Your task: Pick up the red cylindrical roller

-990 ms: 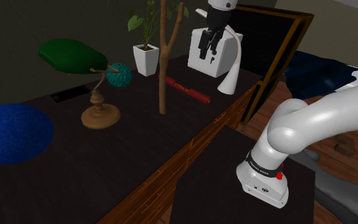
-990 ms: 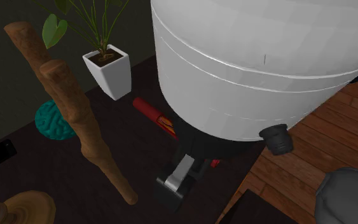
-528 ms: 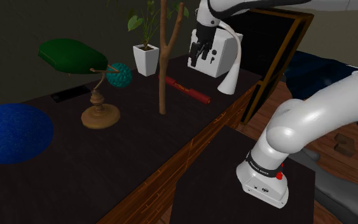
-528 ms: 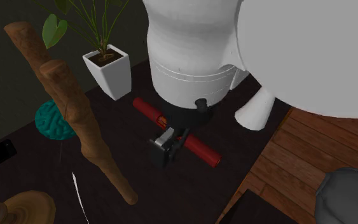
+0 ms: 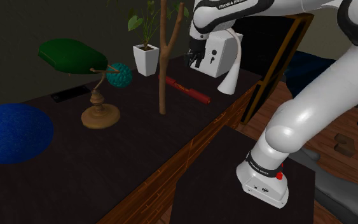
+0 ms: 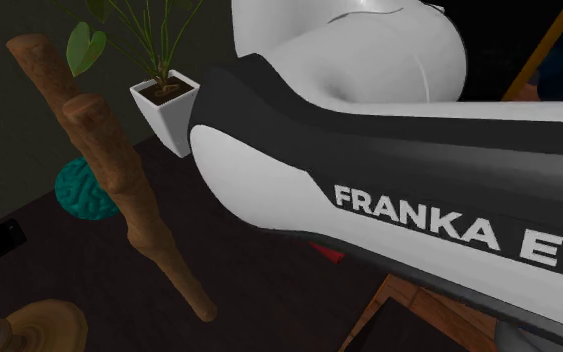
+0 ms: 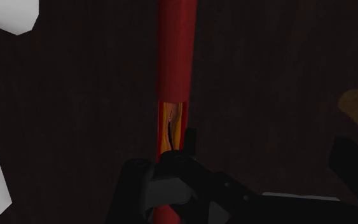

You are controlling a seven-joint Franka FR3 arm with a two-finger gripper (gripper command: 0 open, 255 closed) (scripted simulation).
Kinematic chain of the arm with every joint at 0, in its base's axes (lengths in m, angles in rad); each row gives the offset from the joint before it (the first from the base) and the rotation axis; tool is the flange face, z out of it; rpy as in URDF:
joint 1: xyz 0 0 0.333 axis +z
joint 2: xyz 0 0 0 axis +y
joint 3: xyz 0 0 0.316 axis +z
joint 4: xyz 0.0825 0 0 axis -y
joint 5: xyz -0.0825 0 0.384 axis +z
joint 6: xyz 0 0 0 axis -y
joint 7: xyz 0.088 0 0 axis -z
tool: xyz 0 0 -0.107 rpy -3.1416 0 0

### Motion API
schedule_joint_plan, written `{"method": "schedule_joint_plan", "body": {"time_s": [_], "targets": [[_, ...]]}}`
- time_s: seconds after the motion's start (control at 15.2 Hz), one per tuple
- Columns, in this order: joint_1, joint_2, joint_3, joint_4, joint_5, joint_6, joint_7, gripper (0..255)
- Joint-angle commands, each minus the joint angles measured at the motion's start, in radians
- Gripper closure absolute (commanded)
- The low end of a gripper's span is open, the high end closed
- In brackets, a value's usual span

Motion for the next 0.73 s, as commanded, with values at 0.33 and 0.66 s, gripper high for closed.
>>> {"method": "schedule_joint_plan", "body": {"time_s": [0.33, 0.66], "targets": [[-0.024, 0.256, -0.057, 0.107, 0.079, 0.115, -0.074, 0], [-0.055, 0.445, -0.076, 0.22, 0.158, 0.161, -0.135, 0]]}}
